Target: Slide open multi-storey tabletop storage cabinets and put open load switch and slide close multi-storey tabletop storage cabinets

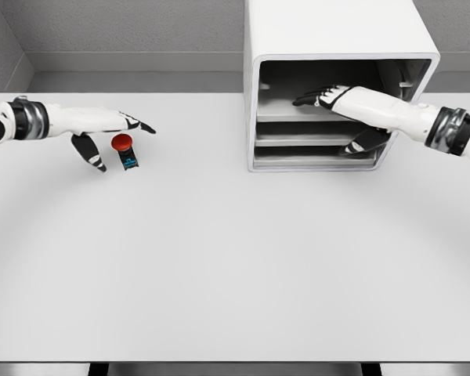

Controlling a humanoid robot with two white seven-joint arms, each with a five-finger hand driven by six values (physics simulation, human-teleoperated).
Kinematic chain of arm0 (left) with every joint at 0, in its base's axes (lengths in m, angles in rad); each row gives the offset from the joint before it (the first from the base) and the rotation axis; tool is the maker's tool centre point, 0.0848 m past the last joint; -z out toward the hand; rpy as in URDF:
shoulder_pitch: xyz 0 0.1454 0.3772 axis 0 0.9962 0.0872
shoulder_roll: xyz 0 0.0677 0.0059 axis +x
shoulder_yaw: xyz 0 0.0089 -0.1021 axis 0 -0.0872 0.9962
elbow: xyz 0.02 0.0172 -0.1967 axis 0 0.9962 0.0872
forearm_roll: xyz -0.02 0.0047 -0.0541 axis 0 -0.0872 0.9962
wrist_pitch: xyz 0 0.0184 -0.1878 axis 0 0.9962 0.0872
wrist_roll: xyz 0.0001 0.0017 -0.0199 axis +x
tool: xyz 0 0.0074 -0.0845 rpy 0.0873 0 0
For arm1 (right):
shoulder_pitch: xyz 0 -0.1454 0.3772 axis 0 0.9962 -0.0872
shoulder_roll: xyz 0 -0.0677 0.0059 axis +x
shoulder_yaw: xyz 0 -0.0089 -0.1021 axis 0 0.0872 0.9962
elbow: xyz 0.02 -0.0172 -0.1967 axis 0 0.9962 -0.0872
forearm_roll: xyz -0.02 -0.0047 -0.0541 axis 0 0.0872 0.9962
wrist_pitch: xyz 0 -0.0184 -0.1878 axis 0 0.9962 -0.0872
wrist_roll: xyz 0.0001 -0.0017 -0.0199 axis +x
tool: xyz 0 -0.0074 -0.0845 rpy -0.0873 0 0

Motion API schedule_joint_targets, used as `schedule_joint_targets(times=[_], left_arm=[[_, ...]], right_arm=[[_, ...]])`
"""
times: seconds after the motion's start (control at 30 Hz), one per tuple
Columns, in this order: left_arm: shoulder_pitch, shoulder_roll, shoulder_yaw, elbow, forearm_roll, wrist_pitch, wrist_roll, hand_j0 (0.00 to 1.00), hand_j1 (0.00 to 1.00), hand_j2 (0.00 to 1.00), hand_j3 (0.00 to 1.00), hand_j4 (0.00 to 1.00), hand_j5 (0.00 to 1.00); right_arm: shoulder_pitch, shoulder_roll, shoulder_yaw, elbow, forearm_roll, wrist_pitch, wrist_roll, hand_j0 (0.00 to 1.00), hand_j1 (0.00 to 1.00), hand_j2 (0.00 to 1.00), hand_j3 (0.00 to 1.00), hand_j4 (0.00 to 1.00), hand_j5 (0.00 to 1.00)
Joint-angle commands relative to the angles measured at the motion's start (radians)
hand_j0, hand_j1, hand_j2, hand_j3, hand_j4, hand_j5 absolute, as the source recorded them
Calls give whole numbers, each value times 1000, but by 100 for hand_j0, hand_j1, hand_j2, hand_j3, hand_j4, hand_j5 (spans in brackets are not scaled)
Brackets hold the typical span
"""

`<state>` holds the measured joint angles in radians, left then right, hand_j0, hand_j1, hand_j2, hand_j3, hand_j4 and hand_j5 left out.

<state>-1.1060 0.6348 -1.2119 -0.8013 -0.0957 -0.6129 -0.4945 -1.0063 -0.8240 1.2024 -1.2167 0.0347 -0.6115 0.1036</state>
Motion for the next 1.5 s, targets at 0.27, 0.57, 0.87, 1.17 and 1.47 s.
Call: schedule_joint_targets(times=[0.27, 0.57, 0.87, 1.17, 1.47], left_arm=[[-3, -9, 3, 13, 10, 2, 2, 94, 94, 94, 94, 94, 94], [-2, -6, 2, -24, 11, 2, 8, 84, 84, 84, 84, 84, 84], [5, 3, -3, -25, 11, 2, 7, 81, 81, 81, 81, 81, 81], [6, 2, -12, -25, 11, 2, 7, 72, 72, 72, 72, 72, 72], [8, 2, -15, -22, 8, 2, 5, 50, 50, 50, 50, 50, 50]], right_arm=[[20, 13, -9, 13, -6, 1, 34, 100, 100, 100, 100, 100, 100], [40, 14, -11, 0, -4, 1, 31, 100, 100, 100, 100, 100, 100], [49, -50, -15, -78, -4, 1, 31, 100, 100, 100, 100, 100, 100], [71, -113, -32, -159, -6, 1, 31, 100, 100, 100, 100, 100, 100], [95, -150, -34, -205, -6, 1, 30, 100, 100, 100, 100, 100, 100]])
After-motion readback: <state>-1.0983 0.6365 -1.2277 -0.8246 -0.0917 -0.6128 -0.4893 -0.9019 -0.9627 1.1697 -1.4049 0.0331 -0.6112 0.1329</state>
